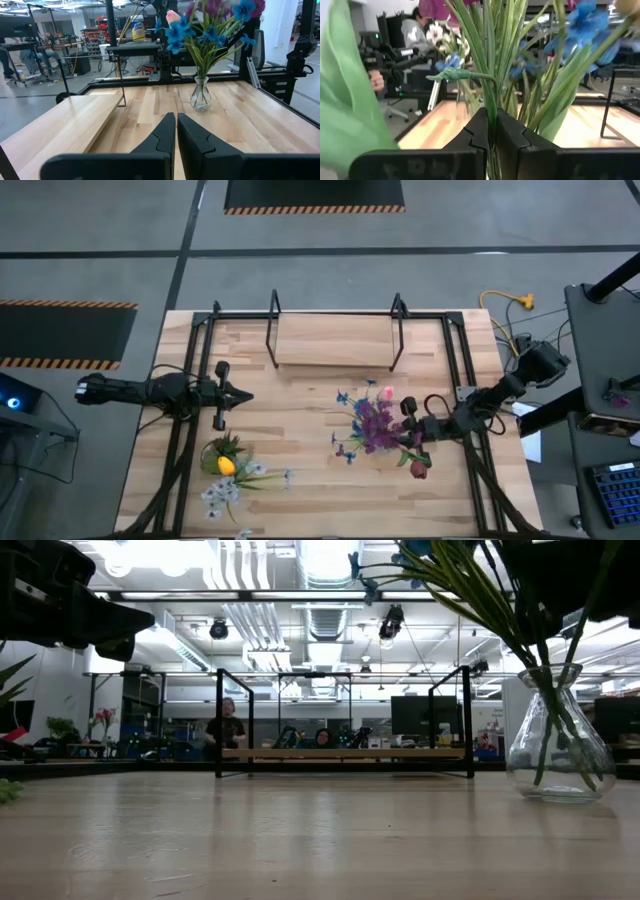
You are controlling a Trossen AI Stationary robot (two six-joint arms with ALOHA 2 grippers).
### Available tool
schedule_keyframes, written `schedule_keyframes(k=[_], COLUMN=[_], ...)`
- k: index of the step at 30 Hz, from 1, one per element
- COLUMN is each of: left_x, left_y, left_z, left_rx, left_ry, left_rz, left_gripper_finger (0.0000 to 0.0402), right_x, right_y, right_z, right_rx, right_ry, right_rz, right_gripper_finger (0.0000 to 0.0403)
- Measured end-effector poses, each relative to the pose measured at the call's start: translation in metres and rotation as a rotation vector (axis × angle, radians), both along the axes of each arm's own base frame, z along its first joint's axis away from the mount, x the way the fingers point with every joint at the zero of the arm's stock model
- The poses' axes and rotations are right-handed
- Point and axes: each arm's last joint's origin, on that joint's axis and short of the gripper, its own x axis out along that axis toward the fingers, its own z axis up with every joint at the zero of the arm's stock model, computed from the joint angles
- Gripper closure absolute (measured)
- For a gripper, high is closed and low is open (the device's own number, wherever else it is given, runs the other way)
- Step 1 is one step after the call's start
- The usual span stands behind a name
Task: Pick and place flowers into a vace then onto a shelf
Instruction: Put the purple flowers into the right transparent vase
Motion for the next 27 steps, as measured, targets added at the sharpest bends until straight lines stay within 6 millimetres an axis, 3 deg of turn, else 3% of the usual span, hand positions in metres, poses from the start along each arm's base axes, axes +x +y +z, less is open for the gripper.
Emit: schedule_keyframes(k=[12, 27], left_x=[0.0000, 0.0000], left_y=[0.0000, 0.0000], left_z=[0.0000, 0.0000], left_rx=[0.000, 0.000], left_ry=[0.000, 0.000], left_rz=[0.000, 0.000], left_gripper_finger=[0.0402, 0.0402], right_x=[0.0010, -0.0018], right_y=[0.0007, -0.0011], right_z=[-0.0038, -0.0044], right_rx=[-0.005, 0.023], right_ry=[0.019, 0.047], right_rz=[0.001, 0.006], right_gripper_finger=[0.0383, 0.0210])
